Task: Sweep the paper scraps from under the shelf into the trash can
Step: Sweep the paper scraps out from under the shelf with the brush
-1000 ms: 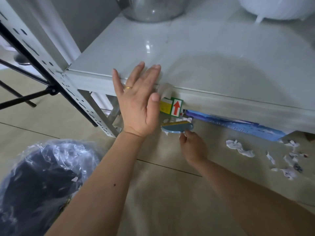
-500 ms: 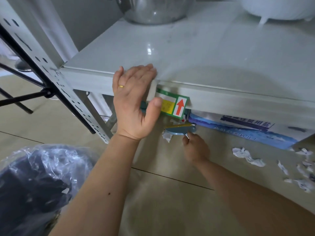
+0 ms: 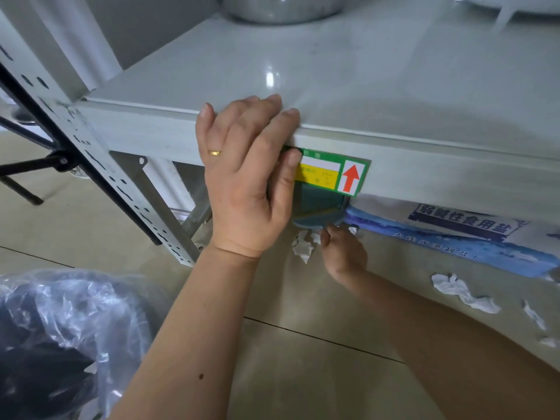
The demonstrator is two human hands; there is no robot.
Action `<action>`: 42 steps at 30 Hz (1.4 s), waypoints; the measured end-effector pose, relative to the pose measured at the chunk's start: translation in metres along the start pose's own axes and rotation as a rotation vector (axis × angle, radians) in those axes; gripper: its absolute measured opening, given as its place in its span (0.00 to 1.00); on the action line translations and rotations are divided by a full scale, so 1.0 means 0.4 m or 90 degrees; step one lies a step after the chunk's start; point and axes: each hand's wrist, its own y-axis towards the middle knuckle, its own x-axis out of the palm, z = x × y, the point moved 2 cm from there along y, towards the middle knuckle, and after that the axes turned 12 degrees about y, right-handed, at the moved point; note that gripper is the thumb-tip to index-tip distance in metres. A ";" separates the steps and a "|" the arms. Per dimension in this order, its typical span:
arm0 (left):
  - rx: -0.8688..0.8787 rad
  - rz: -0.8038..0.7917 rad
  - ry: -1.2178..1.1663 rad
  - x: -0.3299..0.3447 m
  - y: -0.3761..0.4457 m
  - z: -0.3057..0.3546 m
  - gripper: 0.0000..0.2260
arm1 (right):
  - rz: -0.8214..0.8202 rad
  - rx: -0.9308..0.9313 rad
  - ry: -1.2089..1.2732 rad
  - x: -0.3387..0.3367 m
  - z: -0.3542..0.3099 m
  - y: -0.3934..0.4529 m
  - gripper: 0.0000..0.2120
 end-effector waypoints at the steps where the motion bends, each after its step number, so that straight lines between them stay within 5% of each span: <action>1: -0.002 0.002 0.000 0.001 0.000 0.000 0.13 | -0.001 0.004 0.008 0.006 -0.004 0.011 0.18; 8: 0.002 -0.001 0.003 0.008 -0.001 0.003 0.14 | -0.054 0.099 -0.013 0.038 -0.012 0.062 0.21; 18: -0.012 -0.005 -0.012 0.000 0.003 0.010 0.12 | -0.137 0.084 -0.121 -0.003 0.005 -0.074 0.22; 25: -0.025 -0.014 -0.010 -0.006 0.003 0.015 0.11 | -0.056 -0.009 -0.135 -0.054 -0.015 -0.084 0.24; 30: -0.017 -0.010 -0.010 0.000 0.000 0.009 0.11 | -0.024 0.029 -0.090 -0.037 -0.012 0.002 0.23; 42: -0.020 -0.018 -0.010 -0.005 0.000 0.013 0.12 | -0.133 0.062 -0.128 -0.050 0.058 -0.063 0.22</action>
